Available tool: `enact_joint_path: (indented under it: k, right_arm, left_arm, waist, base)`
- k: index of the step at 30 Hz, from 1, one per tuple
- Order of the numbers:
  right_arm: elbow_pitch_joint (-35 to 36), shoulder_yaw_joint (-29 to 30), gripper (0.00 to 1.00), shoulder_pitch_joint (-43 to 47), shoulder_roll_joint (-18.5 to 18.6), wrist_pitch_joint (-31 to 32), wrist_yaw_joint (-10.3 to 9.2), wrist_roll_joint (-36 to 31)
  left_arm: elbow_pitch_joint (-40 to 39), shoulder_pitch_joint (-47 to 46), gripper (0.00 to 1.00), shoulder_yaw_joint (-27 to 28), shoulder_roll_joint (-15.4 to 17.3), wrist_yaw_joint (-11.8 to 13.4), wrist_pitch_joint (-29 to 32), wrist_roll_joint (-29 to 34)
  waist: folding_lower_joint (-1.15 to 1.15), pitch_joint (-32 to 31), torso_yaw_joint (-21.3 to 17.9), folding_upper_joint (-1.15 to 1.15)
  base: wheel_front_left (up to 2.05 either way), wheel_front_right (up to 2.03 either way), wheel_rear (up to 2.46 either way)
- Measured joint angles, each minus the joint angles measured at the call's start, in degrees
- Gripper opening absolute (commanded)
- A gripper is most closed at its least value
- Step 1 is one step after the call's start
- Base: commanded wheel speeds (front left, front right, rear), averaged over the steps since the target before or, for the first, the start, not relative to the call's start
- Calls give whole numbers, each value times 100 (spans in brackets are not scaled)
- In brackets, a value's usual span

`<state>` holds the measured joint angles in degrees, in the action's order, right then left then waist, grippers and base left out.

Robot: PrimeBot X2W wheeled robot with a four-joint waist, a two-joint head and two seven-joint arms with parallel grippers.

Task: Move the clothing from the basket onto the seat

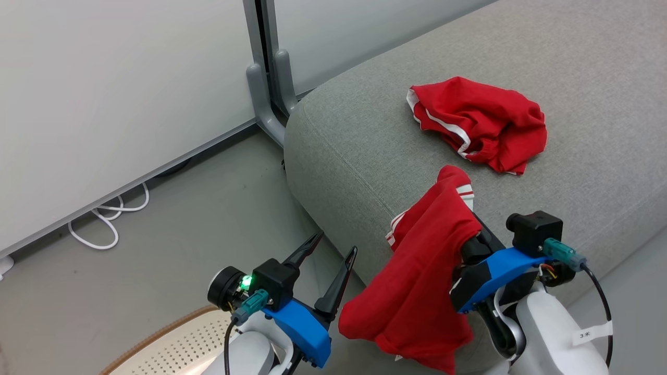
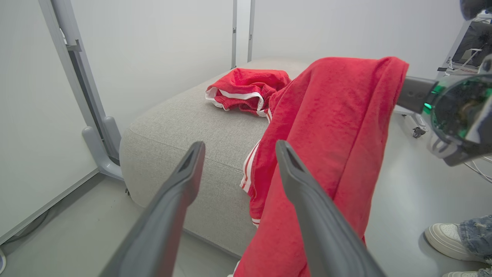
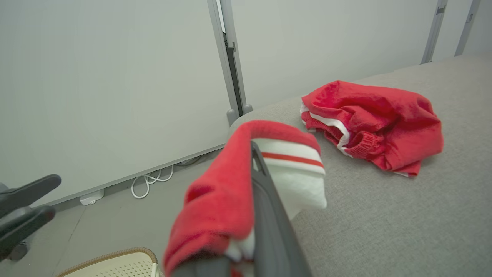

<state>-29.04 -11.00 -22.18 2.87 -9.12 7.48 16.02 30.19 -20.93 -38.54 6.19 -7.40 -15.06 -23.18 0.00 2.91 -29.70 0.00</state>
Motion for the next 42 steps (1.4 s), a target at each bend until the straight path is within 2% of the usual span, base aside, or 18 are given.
enact_joint_path:
  k: [2, 8, 15, 24, 28, 33, 39, 42]
  right_arm:
    - [-27, 74, 0, -29, -5, 16, 0, 4]
    - [-3, 468, 0, -682, 57, 403, 1, -621]
    - [314, 861, 0, -1823, 688, 913, 1, -958]
    - [634, 1875, 0, -3100, 1702, 1362, 1, -1042]
    - [624, 2506, 0, -3430, 2035, 1389, 1, -1063]
    - [400, 3320, 0, -3438, 2317, 1251, 0, -1237]
    - [-347, 4306, 0, -2743, 2260, 966, 1, -1365]
    - [-681, 4551, 0, -2566, 2226, 767, 0, -1517]
  left_arm:
    - [-5, -9, 100, -3, 2, 0, 0, 1]
    - [-13, -132, 100, -65, 99, 0, 0, 8]
    - [-49, -366, 100, -149, 177, 0, 0, 42]
    - [-207, -664, 100, -299, 240, 0, 0, 82]
    - [-315, -843, 100, -321, 260, 0, 0, 132]
    - [-508, -1045, 100, -414, 289, 0, 0, 263]
    - [-731, -1249, 100, -481, 269, 0, 0, 363]
    - [-836, -1337, 100, -459, 267, 0, 0, 420]
  waist:
    - [0, 32, 22, 0]
    - [0, 213, 98, 0]
    - [0, 515, 273, 0]
    - [1, 1007, 690, 0]
    - [1, 1276, 913, 0]
    - [1, 1643, 1228, 0]
    - [0, 2106, 1659, -1]
    - [1, 2352, 1866, -1]
  base:
    - [0, 0, 0]
    - [0, 0, 0]
    - [0, 0, 0]
    - [0, 0, 0]
    - [0, 0, 0]
    - [0, 0, 0]
    - [0, 0, 0]
    - [0, 0, 0]
